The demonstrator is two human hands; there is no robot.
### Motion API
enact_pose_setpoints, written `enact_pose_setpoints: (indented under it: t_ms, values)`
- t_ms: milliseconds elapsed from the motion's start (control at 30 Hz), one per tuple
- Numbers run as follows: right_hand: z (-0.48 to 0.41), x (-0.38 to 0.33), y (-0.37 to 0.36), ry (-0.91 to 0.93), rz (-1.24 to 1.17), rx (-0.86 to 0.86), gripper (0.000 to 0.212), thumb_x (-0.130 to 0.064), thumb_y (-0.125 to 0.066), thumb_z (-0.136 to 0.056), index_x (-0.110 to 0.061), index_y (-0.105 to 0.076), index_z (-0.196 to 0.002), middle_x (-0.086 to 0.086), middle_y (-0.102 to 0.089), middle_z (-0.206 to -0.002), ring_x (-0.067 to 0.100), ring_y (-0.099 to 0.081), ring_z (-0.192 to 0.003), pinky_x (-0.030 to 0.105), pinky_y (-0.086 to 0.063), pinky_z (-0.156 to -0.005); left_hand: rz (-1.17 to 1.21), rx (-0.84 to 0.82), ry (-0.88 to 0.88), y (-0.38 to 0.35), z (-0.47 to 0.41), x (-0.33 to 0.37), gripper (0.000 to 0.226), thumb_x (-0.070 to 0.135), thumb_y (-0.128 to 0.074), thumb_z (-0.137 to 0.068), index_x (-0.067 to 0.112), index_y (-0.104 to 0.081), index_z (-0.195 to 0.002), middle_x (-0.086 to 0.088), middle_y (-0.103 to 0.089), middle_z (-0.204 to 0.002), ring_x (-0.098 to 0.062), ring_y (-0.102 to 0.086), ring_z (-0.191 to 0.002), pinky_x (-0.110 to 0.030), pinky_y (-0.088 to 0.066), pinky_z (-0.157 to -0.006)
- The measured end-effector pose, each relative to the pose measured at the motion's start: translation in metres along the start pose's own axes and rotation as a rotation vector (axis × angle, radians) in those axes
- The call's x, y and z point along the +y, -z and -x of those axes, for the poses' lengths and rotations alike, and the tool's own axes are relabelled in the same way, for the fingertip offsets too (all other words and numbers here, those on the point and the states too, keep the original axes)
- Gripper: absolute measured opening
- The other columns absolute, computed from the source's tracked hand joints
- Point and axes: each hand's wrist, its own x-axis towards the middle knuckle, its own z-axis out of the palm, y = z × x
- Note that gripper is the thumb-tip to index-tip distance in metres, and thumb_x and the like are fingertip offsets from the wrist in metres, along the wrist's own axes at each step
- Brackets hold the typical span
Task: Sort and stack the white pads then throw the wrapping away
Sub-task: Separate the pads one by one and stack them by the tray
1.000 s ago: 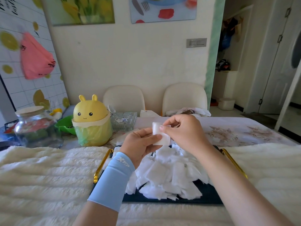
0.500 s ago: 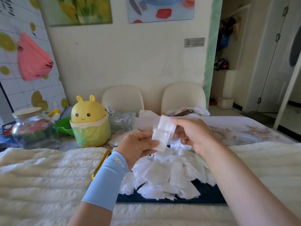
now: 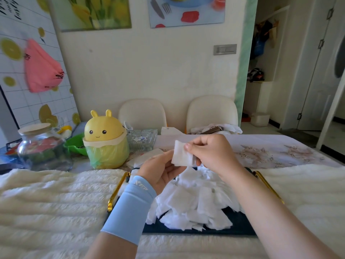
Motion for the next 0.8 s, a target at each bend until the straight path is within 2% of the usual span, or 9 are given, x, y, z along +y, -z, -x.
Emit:
enact_pose_setpoints:
  t_ms: [67, 200, 267, 333, 433, 533, 600, 700, 800]
  values:
    - [-0.002, 0.002, -0.003, 0.015, 0.063, 0.045, 0.013, -0.037, -0.073, -0.081, -0.028, -0.075, -0.072, -0.004, -0.070, -0.058, 0.013, -0.066, -0.054, 0.039, -0.060, -0.067, 0.018, -0.012, 0.003, -0.001, 0.000, 0.000, 0.019, 0.011, -0.054, -0.098, 0.002, -0.070, -0.098, -0.013, -0.076, -0.089, -0.019, -0.073, -0.078, -0.025, -0.060, -0.062]
    - [-0.002, 0.002, -0.005, 0.013, 0.149, 0.075, 0.012, -0.046, -0.072, -0.074, -0.035, -0.072, -0.079, -0.020, -0.070, -0.072, 0.005, -0.068, -0.073, 0.041, -0.059, -0.077, 0.016, -0.028, -0.002, -0.002, 0.000, 0.001, 0.021, 0.013, -0.053, -0.099, 0.001, -0.069, -0.097, -0.012, -0.076, -0.085, -0.019, -0.074, -0.074, -0.027, -0.060, -0.062]
    - [-0.002, 0.002, -0.003, -0.020, 0.070, 0.021, 0.016, -0.041, -0.075, -0.078, -0.034, -0.071, -0.092, -0.019, -0.071, -0.083, 0.006, -0.071, -0.073, 0.038, -0.060, -0.069, 0.015, -0.048, -0.008, 0.000, 0.001, 0.003, 0.026, 0.022, -0.056, -0.097, 0.000, -0.070, -0.098, -0.014, -0.075, -0.086, -0.022, -0.073, -0.077, -0.030, -0.062, -0.066]
    - [-0.003, 0.002, -0.001, -0.034, -0.041, -0.044, 0.019, -0.028, -0.078, -0.083, -0.028, -0.071, -0.101, -0.010, -0.074, -0.087, 0.013, -0.073, -0.069, 0.032, -0.056, -0.057, -0.053, -0.070, -0.030, 0.003, 0.001, 0.006, 0.031, 0.030, -0.063, -0.091, 0.001, -0.073, -0.098, -0.016, -0.075, -0.094, -0.023, -0.073, -0.081, -0.030, -0.062, -0.072]
    - [-0.004, 0.001, -0.001, 0.022, -0.102, -0.053, 0.018, -0.015, -0.078, -0.086, -0.022, -0.071, -0.100, 0.001, -0.075, -0.086, 0.012, -0.070, -0.068, 0.027, -0.055, -0.056, -0.219, -0.051, -0.069, 0.008, 0.000, 0.005, 0.016, 0.010, -0.070, -0.085, 0.004, -0.073, -0.100, -0.017, -0.074, -0.102, -0.022, -0.072, -0.086, -0.027, -0.061, -0.073]
    - [-0.007, 0.008, -0.002, 0.066, -0.077, -0.067, 0.013, -0.018, -0.075, -0.089, -0.025, -0.069, -0.099, 0.000, -0.074, -0.085, 0.010, -0.070, -0.067, 0.029, -0.057, -0.063, -0.271, 0.010, -0.085, 0.016, -0.003, 0.006, 0.020, -0.003, -0.069, -0.085, 0.002, -0.072, -0.105, -0.016, -0.075, -0.100, -0.023, -0.074, -0.085, -0.025, -0.061, -0.069]
    - [-0.011, 0.014, -0.001, 0.123, 0.094, -0.095, 0.011, -0.021, -0.070, -0.092, -0.030, -0.070, -0.097, -0.009, -0.072, -0.087, 0.008, -0.069, -0.074, 0.030, -0.056, -0.074, -0.281, 0.105, -0.113, 0.025, -0.005, 0.009, 0.021, -0.003, -0.071, -0.084, 0.001, -0.072, -0.105, -0.016, -0.076, -0.097, -0.021, -0.075, -0.079, -0.025, -0.061, -0.068]
    - [-0.016, 0.013, -0.002, 0.161, 0.570, -0.322, 0.032, -0.013, -0.062, -0.093, -0.039, -0.073, -0.107, -0.025, -0.059, -0.088, 0.006, -0.062, -0.090, 0.026, -0.050, -0.084, -0.256, 0.219, -0.160, 0.039, -0.010, 0.011, 0.018, -0.002, -0.072, -0.083, 0.004, -0.073, -0.100, -0.012, -0.077, -0.092, -0.019, -0.075, -0.076, -0.026, -0.061, -0.070]
    - [-0.019, 0.011, -0.014, 0.125, 0.823, -0.573, 0.056, -0.001, -0.054, -0.087, -0.043, -0.068, -0.121, -0.018, -0.061, -0.111, 0.014, -0.060, -0.109, 0.031, -0.051, -0.092, -0.198, 0.223, -0.155, 0.044, -0.011, 0.013, 0.015, -0.002, -0.070, -0.085, 0.005, -0.073, -0.098, -0.011, -0.077, -0.090, -0.019, -0.075, -0.076, -0.025, -0.061, -0.067]
